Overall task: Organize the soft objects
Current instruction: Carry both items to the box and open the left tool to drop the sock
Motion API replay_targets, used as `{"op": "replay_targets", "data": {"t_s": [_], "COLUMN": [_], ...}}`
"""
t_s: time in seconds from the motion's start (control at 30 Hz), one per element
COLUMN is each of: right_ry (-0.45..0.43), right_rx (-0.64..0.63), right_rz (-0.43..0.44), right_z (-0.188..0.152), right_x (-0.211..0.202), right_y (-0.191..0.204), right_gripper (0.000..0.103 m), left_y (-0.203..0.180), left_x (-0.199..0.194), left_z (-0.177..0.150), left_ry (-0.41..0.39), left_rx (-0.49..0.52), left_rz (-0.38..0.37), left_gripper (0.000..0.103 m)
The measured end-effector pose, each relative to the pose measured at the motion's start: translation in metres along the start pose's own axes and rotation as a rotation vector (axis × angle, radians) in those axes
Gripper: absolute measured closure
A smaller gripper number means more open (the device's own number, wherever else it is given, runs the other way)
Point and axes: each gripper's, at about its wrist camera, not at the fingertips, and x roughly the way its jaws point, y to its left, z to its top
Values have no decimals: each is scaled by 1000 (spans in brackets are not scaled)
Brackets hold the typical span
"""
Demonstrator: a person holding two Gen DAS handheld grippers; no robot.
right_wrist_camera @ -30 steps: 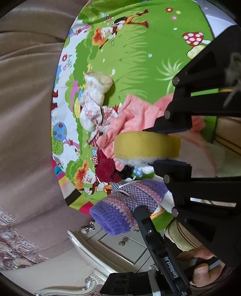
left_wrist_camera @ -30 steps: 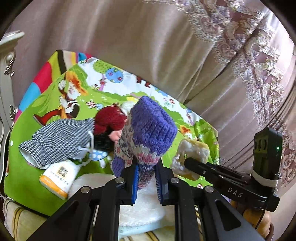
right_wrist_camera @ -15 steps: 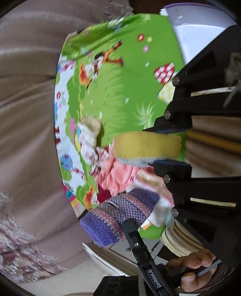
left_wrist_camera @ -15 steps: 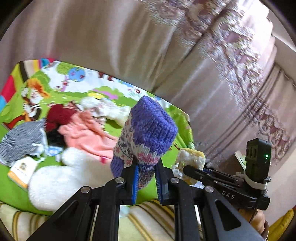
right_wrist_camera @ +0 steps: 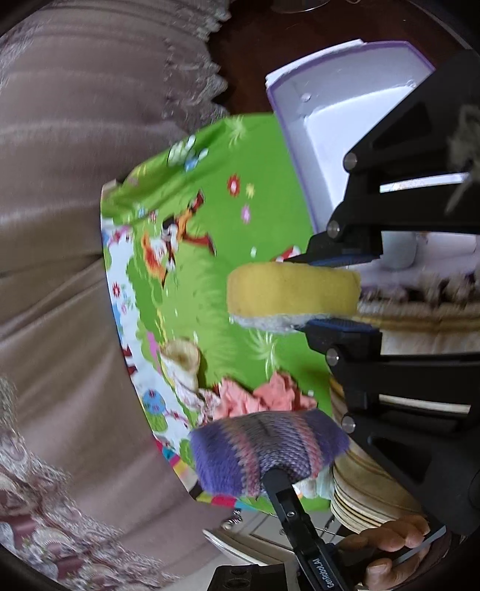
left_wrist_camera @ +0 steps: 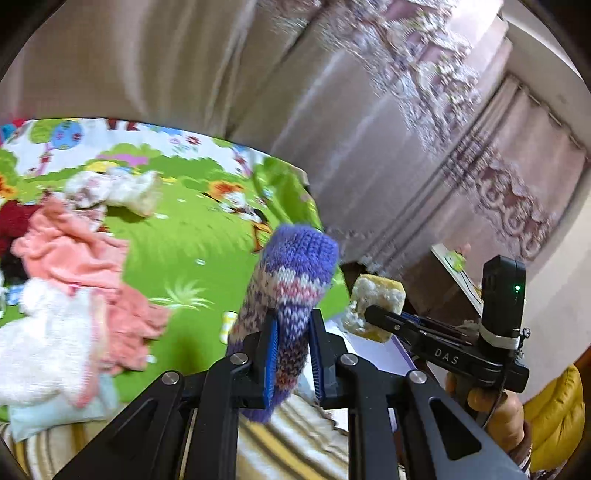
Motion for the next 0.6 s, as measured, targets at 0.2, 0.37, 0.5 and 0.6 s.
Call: {"op": "replay_targets", "data": {"t_s": [0.2, 0.37, 0.5, 0.6], "right_ry": [-10, 5, 21, 49], "right_rx": [59, 108, 131, 138], "right_rz": [-59, -93, -143, -188], "right_z": [-9, -22, -31, -38], "right_x": [-13, -16, -16, -14], "right_y": [-37, -64, -83, -95], "right_gripper": [75, 75, 75, 75], "left_y": [-32, -54, -56, -48], "left_x": [34, 67, 73, 71], "left_z": [-7, -18, -21, -21], "left_ry": [87, 198, 220, 215], "left_rx": [42, 62, 69, 45], "left_rz": [-62, -115, -101, -80], "left_gripper": [90, 90, 89, 89]}}
